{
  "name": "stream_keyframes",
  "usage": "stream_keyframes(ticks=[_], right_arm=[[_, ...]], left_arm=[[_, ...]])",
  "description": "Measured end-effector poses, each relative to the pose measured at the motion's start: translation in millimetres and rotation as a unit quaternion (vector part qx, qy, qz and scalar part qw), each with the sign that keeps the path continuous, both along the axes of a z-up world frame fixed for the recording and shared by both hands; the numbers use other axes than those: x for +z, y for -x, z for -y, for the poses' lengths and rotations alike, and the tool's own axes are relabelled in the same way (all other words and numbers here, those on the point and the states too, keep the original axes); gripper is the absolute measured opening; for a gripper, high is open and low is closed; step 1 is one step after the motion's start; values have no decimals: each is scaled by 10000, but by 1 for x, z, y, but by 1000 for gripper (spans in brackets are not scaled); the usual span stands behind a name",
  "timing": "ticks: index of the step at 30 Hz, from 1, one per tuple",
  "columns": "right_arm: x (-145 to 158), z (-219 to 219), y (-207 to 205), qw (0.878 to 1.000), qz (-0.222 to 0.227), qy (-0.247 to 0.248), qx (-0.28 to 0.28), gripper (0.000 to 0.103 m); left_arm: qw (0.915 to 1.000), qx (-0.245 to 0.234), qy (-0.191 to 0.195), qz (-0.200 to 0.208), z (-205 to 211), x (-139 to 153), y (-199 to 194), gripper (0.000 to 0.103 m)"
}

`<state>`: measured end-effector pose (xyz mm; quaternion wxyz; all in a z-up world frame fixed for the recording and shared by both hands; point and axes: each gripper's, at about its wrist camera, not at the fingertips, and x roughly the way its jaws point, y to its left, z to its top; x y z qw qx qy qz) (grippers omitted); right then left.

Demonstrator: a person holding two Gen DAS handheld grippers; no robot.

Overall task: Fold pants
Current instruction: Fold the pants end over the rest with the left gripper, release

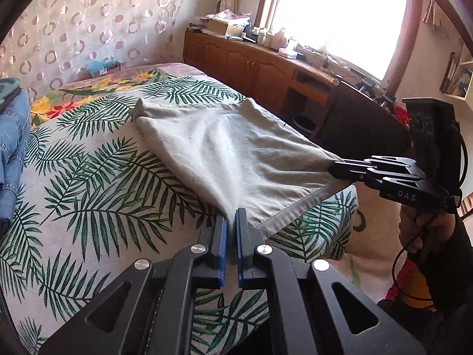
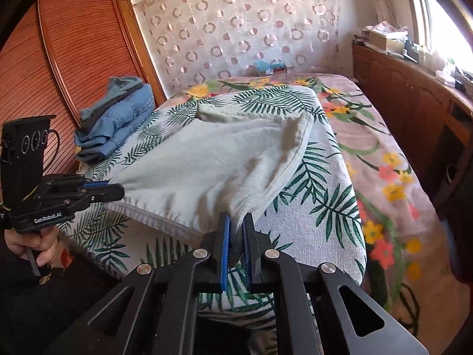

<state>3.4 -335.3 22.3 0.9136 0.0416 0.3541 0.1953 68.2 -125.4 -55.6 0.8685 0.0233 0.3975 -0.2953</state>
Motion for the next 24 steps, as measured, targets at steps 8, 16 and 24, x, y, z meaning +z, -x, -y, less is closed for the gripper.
stream_keyframes(ticks=[8,16,24], right_arm=[[13,7,15,9998,196,-18,59,8],[9,16,6,9992,380,-127,4,8],[-1,15,-33,9985,491,-97,-226,8]], left_arm=[[9997,-46,137,198,-3,19,15,6],[9989,-74,103,446,4,34,6,6],[9991,126,-70,392,11,27,-41,6]])
